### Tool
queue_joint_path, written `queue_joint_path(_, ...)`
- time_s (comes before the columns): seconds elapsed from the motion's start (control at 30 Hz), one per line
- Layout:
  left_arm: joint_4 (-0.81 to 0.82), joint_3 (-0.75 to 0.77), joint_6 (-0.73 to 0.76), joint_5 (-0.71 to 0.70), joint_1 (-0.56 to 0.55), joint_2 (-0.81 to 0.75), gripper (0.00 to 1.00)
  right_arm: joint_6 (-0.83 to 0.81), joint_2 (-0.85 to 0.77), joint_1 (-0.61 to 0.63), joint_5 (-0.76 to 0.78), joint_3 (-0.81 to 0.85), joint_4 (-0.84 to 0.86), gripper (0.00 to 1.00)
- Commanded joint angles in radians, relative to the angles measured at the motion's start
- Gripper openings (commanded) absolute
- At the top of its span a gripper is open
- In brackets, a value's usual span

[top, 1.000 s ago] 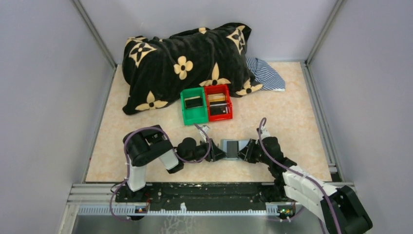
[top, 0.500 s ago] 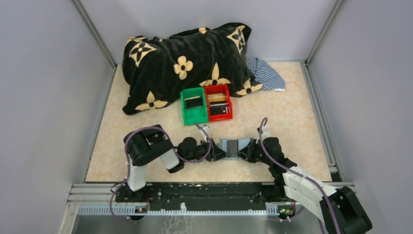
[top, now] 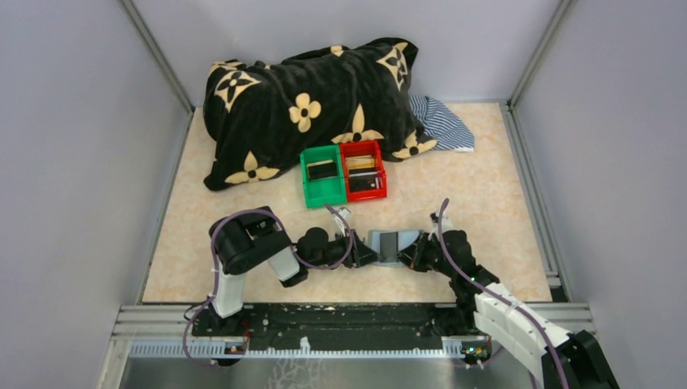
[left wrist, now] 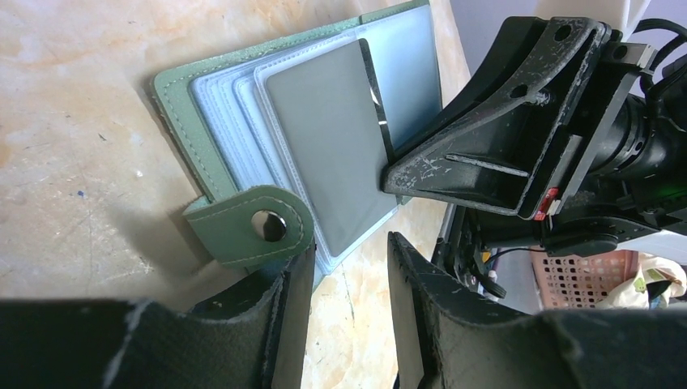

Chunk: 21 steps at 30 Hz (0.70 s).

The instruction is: Take the credit cards out of the card holder

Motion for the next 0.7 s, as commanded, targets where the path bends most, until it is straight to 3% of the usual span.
queue_joint_path(0.0, -0.022, 0.010, -0.011, 0.007, 0.010, 0.032, 0.45, -0.022, -0.034, -0.002, -0.007, 0.046, -0.038, 0.00)
queue_joint_path(0.43, 0.171, -0.005, 0.024, 0.037, 0.017, -0.060, 0.45, -0.047, -0.013, -0.002, -0.030, 0.037, -0.028, 0.00)
queue_joint_path(0.67, 0.196, 0.048, -0.017, 0.081, 0.022, 0.041, 0.45, -0.043, -0.002, -0.002, -0.041, 0.040, -0.013, 0.00)
